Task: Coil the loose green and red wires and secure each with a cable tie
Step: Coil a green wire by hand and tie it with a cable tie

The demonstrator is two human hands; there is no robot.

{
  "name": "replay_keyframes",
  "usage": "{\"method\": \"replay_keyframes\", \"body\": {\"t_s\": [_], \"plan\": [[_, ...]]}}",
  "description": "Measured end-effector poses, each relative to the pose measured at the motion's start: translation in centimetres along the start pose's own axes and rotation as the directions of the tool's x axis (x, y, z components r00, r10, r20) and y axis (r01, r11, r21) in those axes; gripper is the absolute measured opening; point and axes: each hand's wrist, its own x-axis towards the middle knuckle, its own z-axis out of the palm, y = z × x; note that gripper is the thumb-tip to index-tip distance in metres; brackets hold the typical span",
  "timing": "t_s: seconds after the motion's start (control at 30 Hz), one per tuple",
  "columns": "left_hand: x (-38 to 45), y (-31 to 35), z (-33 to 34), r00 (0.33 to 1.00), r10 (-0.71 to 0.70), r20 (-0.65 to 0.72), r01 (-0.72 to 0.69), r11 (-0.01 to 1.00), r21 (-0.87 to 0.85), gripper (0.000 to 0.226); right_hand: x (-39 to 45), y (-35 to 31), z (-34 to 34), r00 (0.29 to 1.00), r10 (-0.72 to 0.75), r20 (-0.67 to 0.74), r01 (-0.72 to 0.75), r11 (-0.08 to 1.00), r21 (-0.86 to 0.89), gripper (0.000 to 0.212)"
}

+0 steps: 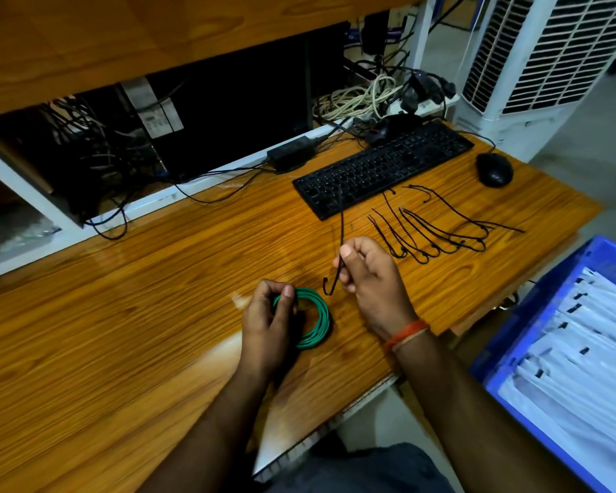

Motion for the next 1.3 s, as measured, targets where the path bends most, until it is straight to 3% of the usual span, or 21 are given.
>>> {"method": "replay_keyframes", "body": {"t_s": [0.1, 0.23, 0.3, 0.4, 0.47, 0.6, 0.7, 0.87, 1.03, 1.23, 1.3], "plan": [[0.0, 0.0, 0.0, 1.0, 0.02, -0.011, -0.02, 1.0, 0.014, 0.011, -1.2, -0.2, 0.3, 1.0, 0.001, 0.0, -0.001, 0.996, 0.086, 0.007], [0.2, -0.4, -0.1, 0.999, 0.04, -0.033, -0.039, 0.998, 0.046, 0.016, -2.3, 0.4, 0.5, 1.0, 0.012, 0.001, -0.012, 0.993, 0.118, 0.043], [0.3, -0.6, -0.1, 0.999, 0.035, -0.041, -0.033, 0.998, 0.056, 0.02, -2.6, 0.5, 0.3, 0.999, 0.017, 0.044, -0.02, 0.997, 0.068, 0.04], [0.4, -0.4, 0.0, 0.998, 0.007, -0.055, -0.005, 0.999, 0.032, 0.027, -2.9, 0.9, 0.1, 0.988, 0.036, 0.151, -0.025, 0.997, -0.074, 0.018], [0.4, -0.3, 0.0, 0.999, -0.013, -0.046, 0.013, 1.0, 0.011, 0.03, -3.1, 1.4, 0.3, 0.985, 0.002, 0.175, 0.039, 0.972, -0.23, 0.015], [0.4, -0.3, 0.0, 0.999, -0.025, -0.042, 0.025, 1.0, -0.004, 0.031, -3.5, 2.4, 1.0, 0.963, -0.192, 0.19, 0.265, 0.81, -0.524, 0.015], [0.2, -0.2, 0.0, 0.996, -0.082, -0.046, 0.078, 0.993, -0.086, 0.024, -3.7, 3.4, 1.3, 0.919, -0.351, 0.178, 0.38, 0.672, -0.636, 0.016], [0.2, 0.1, 0.1, 0.985, -0.159, -0.062, 0.146, 0.973, -0.177, 0.012, -4.1, 4.3, 2.1, 0.919, -0.378, 0.116, 0.36, 0.678, -0.641, 0.016], [0.1, 0.8, 0.2, 0.977, -0.206, -0.059, 0.185, 0.948, -0.26, 0.016, -4.0, 4.4, 2.5, 0.935, -0.301, 0.187, 0.35, 0.704, -0.618, 0.016], [0.4, 0.9, 0.5, 0.969, -0.222, -0.107, 0.192, 0.953, -0.235, 0.006, -4.2, 4.5, 2.4, 0.894, -0.419, 0.16, 0.431, 0.702, -0.567, 0.012], [0.9, 1.1, 0.4, 0.966, -0.237, -0.108, 0.211, 0.955, -0.21, 0.014, -4.3, 4.5, 2.3, 0.878, -0.456, 0.145, 0.451, 0.688, -0.568, 0.012]]}}
